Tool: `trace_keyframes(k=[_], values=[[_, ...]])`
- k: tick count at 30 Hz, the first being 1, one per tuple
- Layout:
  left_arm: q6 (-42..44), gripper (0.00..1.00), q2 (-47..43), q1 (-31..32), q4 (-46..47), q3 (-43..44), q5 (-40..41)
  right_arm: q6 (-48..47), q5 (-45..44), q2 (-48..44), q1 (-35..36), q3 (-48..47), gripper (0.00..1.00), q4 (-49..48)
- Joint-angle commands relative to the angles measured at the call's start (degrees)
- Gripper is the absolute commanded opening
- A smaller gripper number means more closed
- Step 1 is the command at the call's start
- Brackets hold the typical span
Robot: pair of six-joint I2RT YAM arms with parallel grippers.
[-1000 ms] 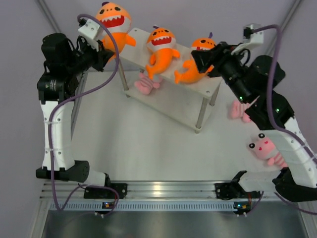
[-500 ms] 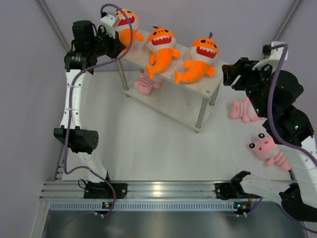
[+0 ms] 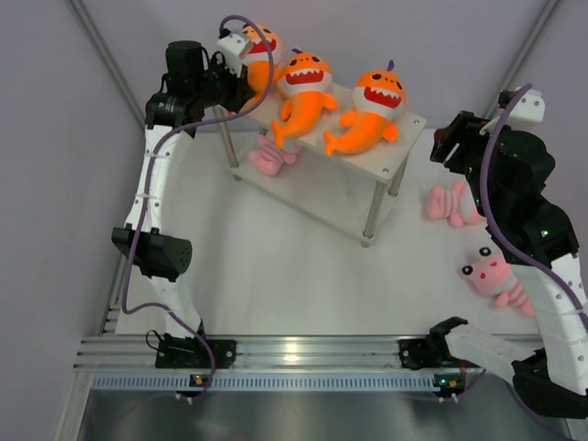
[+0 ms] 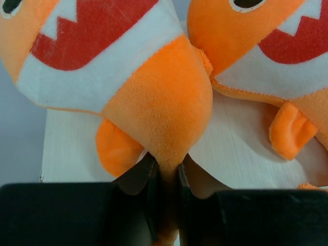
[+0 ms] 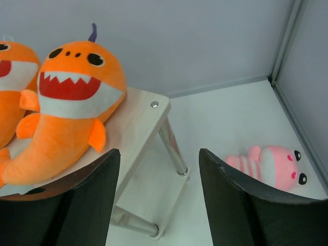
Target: Place and organize the stuffed toys onto the shelf
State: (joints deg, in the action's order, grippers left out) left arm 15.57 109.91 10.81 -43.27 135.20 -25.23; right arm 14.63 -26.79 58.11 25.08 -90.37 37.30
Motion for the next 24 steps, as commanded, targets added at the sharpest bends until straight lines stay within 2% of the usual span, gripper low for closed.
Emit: trace_keyframes(k=[1, 2, 5, 9, 11, 12, 14, 18, 19, 24], values=[[2.17, 0.21, -1.53, -0.17, 3.98, 0.51, 0.8, 1.27, 0.15, -1.15, -3.36, -0.07, 0.63, 1.46], [2.35, 0.35, -1.8, -0.17, 3.98, -0.1, 0.89, 1.27, 0.68, -1.07, -4.15, -0.07, 0.64, 1.55], [3.5, 0.52, -3.47, -0.17, 3.98, -1.07, 1.15, 1.54, 3.66, -0.72, -8.11, 0.89, 0.68, 1.9], [4.73, 0.66, -4.44, -0.17, 3.98, -1.6, 3.61, 2.94, 12.77, -0.45, -18.27, 3.87, 0.7, 1.81], [4.73, 0.68, -5.4, -0.17, 3.98, -1.6, 5.62, 4.26, 16.75, -0.71, -23.03, 5.54, 0.71, 0.5], [4.56, 0.71, -5.84, -0.17, 3.98, -1.78, 6.33, 4.87, 19.55, -0.8, -28.45, 7.55, 0.71, -0.03], [4.29, 0.77, -7.68, -0.17, 3.98, -2.04, 7.21, 6.37, 22.03, -0.54, -32.79, 9.85, 0.71, -3.45], [5.78, 0.89, -11.81, -0.17, 3.98, -4.06, 7.83, 11.02, 35.01, 4.55, -44.64, 16.53, 0.71, -9.51], [6.83, 0.95, -12.95, -0.17, 3.98, -5.72, 7.83, 12.07, 36.09, 6.04, -45.99, 17.24, 0.71, -10.48], [7.63, 0.99, -21.91, -0.17, 3.98, -11.61, 6.96, 10.94, 35.49, 18.43, -49.07, 17.95, 0.74, -13.3]])
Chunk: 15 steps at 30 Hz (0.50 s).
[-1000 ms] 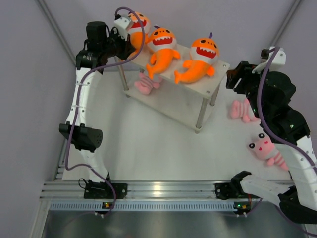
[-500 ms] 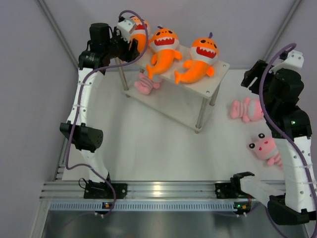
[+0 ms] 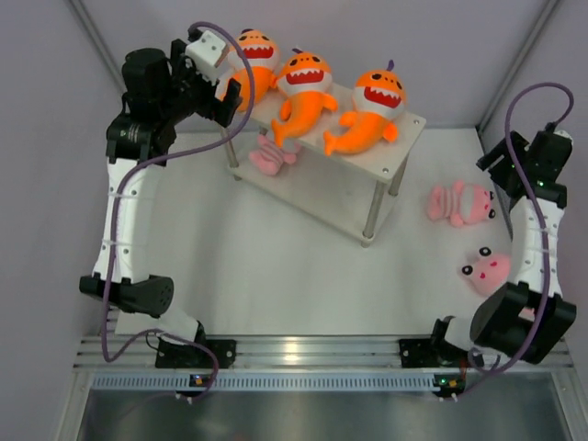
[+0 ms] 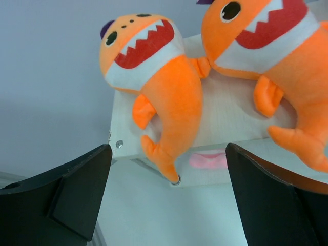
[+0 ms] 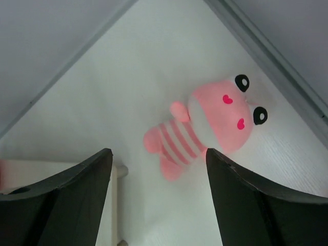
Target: Place and organize the stuffed toys onto the shelf
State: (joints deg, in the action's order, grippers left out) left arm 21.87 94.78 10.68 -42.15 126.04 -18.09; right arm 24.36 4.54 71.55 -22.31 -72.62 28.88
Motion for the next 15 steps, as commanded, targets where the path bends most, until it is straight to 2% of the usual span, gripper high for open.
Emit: trace_keyframes(k=[1, 4, 8, 15], values=[[1.25, 0.99, -8.37, -0.04, 2.78, -4.03, -0.8, 1.22, 4.34, 6.83, -2.21, 0.02, 0.74, -4.98], [1.16, 0.99, -15.58, -0.04, 2.43, -11.85, -1.95, 0.95, 3.91, 13.34, -3.53, -0.68, 0.75, -5.94], [1.33, 0.99, -22.78, -0.04, -4.76, -17.48, -1.78, 0.07, 4.25, 21.94, -3.62, -3.22, 0.74, -6.47], [3.87, 0.99, -31.84, -0.04, -14.95, -30.05, -3.18, -1.24, 3.82, 31.01, -3.62, -3.93, 0.71, -8.32]])
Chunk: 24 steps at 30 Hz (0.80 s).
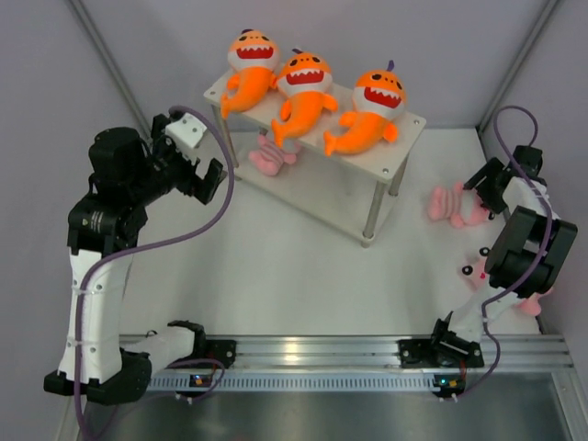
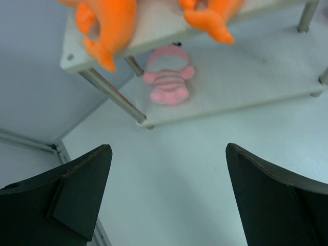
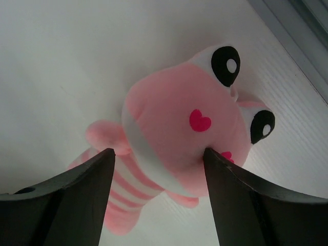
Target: Place and organize the stuffed toys onto the shelf
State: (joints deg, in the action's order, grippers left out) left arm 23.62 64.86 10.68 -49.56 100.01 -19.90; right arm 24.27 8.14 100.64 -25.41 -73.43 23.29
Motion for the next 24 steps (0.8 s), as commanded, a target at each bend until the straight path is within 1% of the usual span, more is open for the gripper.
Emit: trace_keyframes(k=[1, 3, 5, 6, 7, 9, 10, 11, 15, 17, 18, 19, 21, 22, 24], values=[[2.66, 0.99, -2.89, -0.04, -8.61, -5.25, -1.89, -1.77, -0.31, 2.54, -0.52, -2.95, 0.7, -2.81], [3.71, 0.99, -5.53, -0.04, -10.11, -9.82, -3.56, -2.38, -2.59, 3.86, -0.52, -1.99, 0.68, -3.6], [4.85, 0.99, -7.73, -0.04, -12.39, -13.86, -5.14, -3.53, -5.22, 4.83, -0.52, -1.2, 0.58, -3.78], [6.25, 0.99, -8.25, -0.13, -13.19, -15.09, -6.63, -4.23, -5.76, 5.26, -0.52, -1.1, 0.49, -3.6], [6.79, 0.99, -9.13, -0.13, -14.24, -16.15, -7.16, -4.41, -6.03, 5.96, -0.52, -1.1, 0.33, -3.69], [7.23, 0.99, -9.58, -0.13, -14.69, -18.61, -7.69, -4.58, -6.38, 6.41, -0.52, -0.67, 0.18, -4.12], [7.23, 0.99, -9.93, -0.13, -14.69, -19.23, -7.87, -4.58, -6.56, 6.32, -0.52, -0.49, 0.05, -4.39], [7.23, 0.99, -10.02, -0.13, -14.77, -20.28, -8.05, -4.58, -7.08, 6.41, -0.52, -0.31, 0.0, -4.39], [9.68, 0.99, -10.63, -0.13, -16.97, -21.61, -12.17, -4.41, -7.79, 2.12, -0.52, 0.74, 0.0, -3.69], [10.57, 0.99, -10.81, -0.04, -18.28, -22.04, -14.63, -3.88, -7.79, -4.64, -0.34, 2.49, 0.0, -3.43], [11.44, 0.99, -10.72, -0.04, -18.64, -22.22, -15.16, -3.45, -7.79, -7.45, -0.26, 3.02, 0.0, -3.16], [11.8, 0.99, -10.55, -0.04, -18.73, -22.4, -15.78, -3.36, -7.79, -13.31, -0.08, 3.81, 0.0, -2.38], [12.33, 0.99, -10.37, -0.04, -18.73, -22.84, -15.69, -3.01, -7.79, -19.31, 0.1, 3.64, 0.0, -1.15], [12.5, 0.99, -10.11, -0.04, -18.64, -22.93, -15.52, -3.18, -7.79, -24.39, 0.1, 3.21, 0.0, -0.71], [12.51, 0.99, -9.67, -0.04, -18.64, -22.93, -15.17, -3.35, -7.79, -28.2, 0.1, -1.61, 0.0, 2.98]])
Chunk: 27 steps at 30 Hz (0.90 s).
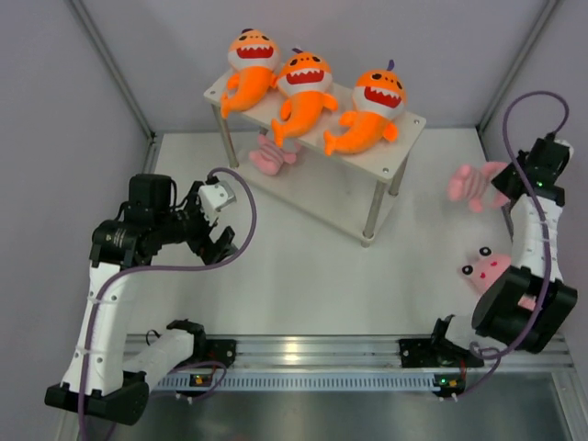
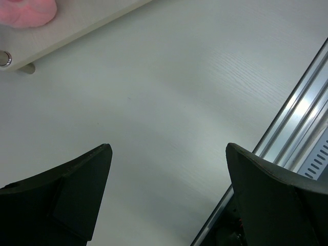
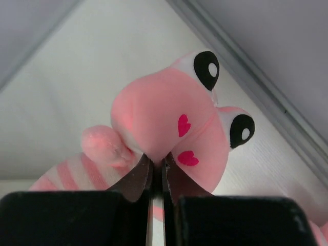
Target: Place and organize the stuffed toys onto the shelf
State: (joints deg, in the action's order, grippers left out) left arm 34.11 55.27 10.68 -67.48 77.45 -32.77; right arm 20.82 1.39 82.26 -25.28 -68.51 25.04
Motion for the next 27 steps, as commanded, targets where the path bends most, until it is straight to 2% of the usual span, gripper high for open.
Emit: trace_keyframes(k=[1, 4, 7, 10, 11, 13, 14, 16, 17, 21, 22, 27], values=[[2.02, 0.99, 0.19, -0.04, -0.63, -0.28, -2.29, -0.16, -1.04, -12.19, -0.03, -8.98, 0.0, 2.98], [1.84, 0.99, 0.2, -0.04, -0.63, 0.16, -2.64, -0.78, -0.34, -14.4, 0.05, -23.46, 0.0, 9.23], [1.66, 0.99, -0.51, -0.04, -0.63, 0.42, -3.52, -2.36, -0.15, -14.93, 2.59, -33.13, 0.0, 13.36], [1.49, 0.99, -1.21, -0.04, -0.63, 0.6, -2.91, -5.08, -5.07, -13.62, 12.33, -39.22, 0.0, 16.79], [1.23, 0.99, -1.21, -0.04, -0.72, 1.03, -2.3, -5.52, -6.47, -13.01, 18.71, -42.98, 0.0, 17.49], [0.96, 0.99, -2.0, -0.13, -0.63, 1.82, -0.54, -5.0, -6.92, -11.17, 23.93, -48.7, 0.0, 20.05], [0.96, 0.99, -2.26, -0.13, -0.63, 2.09, -0.01, -4.74, -8.14, -10.72, 29.44, -49.95, 0.0, 20.4], [0.78, 0.99, -3.05, -0.22, -0.72, 2.61, 0.86, -4.65, -10.43, -11.06, 35.01, -51.02, 0.0, 19.27], [0.7, 0.99, -3.32, -0.57, -0.72, 2.79, 1.31, -4.65, -12.79, -11.42, 40.86, -50.5, 0.0, 18.39], [0.96, 0.99, -4.11, -1.27, -0.72, 3.23, 5.08, -5.61, -15.71, -12.47, 54.96, -48.04, 0.0, 14.52], [0.96, 0.99, -4.29, -1.45, -0.81, 3.32, 5.61, -6.05, -17.54, -11.86, 60.99, -47.42, 0.0, 13.82], [0.61, 0.99, -5.51, -2.94, -0.89, 3.41, 4.48, -9.92, -24.67, -6.33, 78.86, -48.64, 0.0, 13.28]])
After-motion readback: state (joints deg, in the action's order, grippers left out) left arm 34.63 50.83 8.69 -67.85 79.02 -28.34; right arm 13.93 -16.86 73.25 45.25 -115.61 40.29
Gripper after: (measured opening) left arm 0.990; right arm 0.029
